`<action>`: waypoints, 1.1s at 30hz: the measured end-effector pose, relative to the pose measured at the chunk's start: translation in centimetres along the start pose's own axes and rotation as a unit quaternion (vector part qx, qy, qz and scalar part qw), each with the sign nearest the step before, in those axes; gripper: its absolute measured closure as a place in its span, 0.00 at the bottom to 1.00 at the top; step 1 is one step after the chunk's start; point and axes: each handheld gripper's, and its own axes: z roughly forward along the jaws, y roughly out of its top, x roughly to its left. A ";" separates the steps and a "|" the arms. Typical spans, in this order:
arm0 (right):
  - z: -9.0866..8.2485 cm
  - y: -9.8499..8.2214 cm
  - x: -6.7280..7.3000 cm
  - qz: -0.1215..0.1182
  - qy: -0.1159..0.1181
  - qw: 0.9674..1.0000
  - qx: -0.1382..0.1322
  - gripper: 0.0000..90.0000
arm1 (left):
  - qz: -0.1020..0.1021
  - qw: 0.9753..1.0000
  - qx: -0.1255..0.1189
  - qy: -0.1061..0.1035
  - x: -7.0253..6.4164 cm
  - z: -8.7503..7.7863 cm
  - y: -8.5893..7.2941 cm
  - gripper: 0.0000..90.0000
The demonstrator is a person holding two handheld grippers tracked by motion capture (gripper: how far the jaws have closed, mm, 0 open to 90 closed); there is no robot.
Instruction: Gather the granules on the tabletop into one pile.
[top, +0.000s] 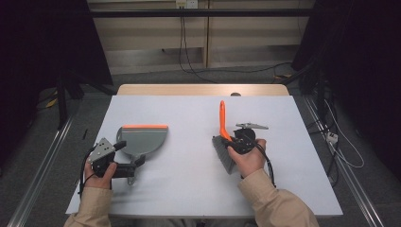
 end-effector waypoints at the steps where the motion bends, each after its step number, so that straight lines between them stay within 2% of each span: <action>1: 0.0 0.0 0.0 0.001 0.004 1.000 -0.001 0.79 | -0.002 1.000 -0.001 0.000 -0.1 0.0 0.0 0.04; 4: 0.0 0.0 0.0 0.006 0.012 1.000 -0.005 0.79 | -0.004 1.000 -0.001 0.000 -0.1 0.1 0.0 0.04; 6: -0.1 0.2 0.2 0.014 0.026 1.000 -0.005 0.79 | -0.004 1.000 0.000 0.000 0.0 0.1 0.0 0.04; 11: -0.8 1.7 1.1 0.005 0.051 0.998 -0.024 0.79 | -0.003 1.000 0.001 0.000 0.0 0.1 0.0 0.04; 15: -0.9 3.8 1.2 -0.015 0.062 0.997 -0.038 0.79 | -0.003 1.000 -0.001 -0.001 0.1 0.0 0.0 0.04; 17: -0.7 4.8 0.9 -0.043 0.066 0.996 -0.043 0.79 | -0.004 1.000 -0.002 -0.001 0.2 0.0 0.0 0.04; 18: -0.6 5.2 0.7 -0.049 0.063 0.996 -0.043 0.79 | -0.004 1.000 -0.002 0.000 0.2 0.0 0.0 0.04; 20: -0.1 6.0 0.1 -0.068 0.072 0.994 -0.048 0.79 | -0.004 1.000 -0.002 0.000 0.3 0.0 0.0 0.04; 21: 0.2 6.3 -0.2 -0.076 0.067 0.994 -0.048 0.79 | -0.007 1.000 -0.002 0.000 0.3 0.0 -0.1 0.04; 22: 0.5 6.6 -0.5 -0.092 0.065 0.993 -0.047 0.79 | -0.008 1.000 -0.002 0.000 0.3 0.0 -0.1 0.04; 25: 1.7 7.2 -1.4 -0.144 0.068 0.986 -0.039 0.79 | -0.008 1.000 -0.003 -0.001 0.3 0.0 -0.1 0.04; 27: 2.6 7.3 -2.0 -0.186 0.069 0.980 -0.033 0.79 | -0.009 1.000 -0.002 -0.001 0.4 0.0 -0.1 0.04; 28: 3.0 7.2 -2.4 -0.196 0.073 0.977 -0.030 0.79 | -0.010 1.000 -0.001 0.000 0.4 0.0 -0.1 0.04; 29: 3.5 7.0 -2.7 -0.201 0.078 0.976 -0.024 0.79 | -0.009 1.000 0.000 0.000 0.4 0.0 -0.1 0.04; 30: 3.9 6.9 -3.0 -0.213 0.079 0.974 -0.021 0.79 | -0.011 1.000 0.001 0.001 0.4 0.0 -0.2 0.04; 31: 4.2 6.8 -3.2 -0.232 0.077 0.970 -0.018 0.79 | -0.011 1.000 0.001 0.001 0.4 0.1 -0.2 0.04; 32: 4.5 6.6 -3.4 -0.240 0.078 0.967 -0.016 0.79 | -0.010 1.000 0.002 0.000 0.4 0.1 -0.2 0.04; 33: 4.8 6.5 -3.5 -0.242 0.083 0.967 -0.009 0.79 | -0.008 1.000 0.003 0.000 0.4 0.1 -0.2 0.04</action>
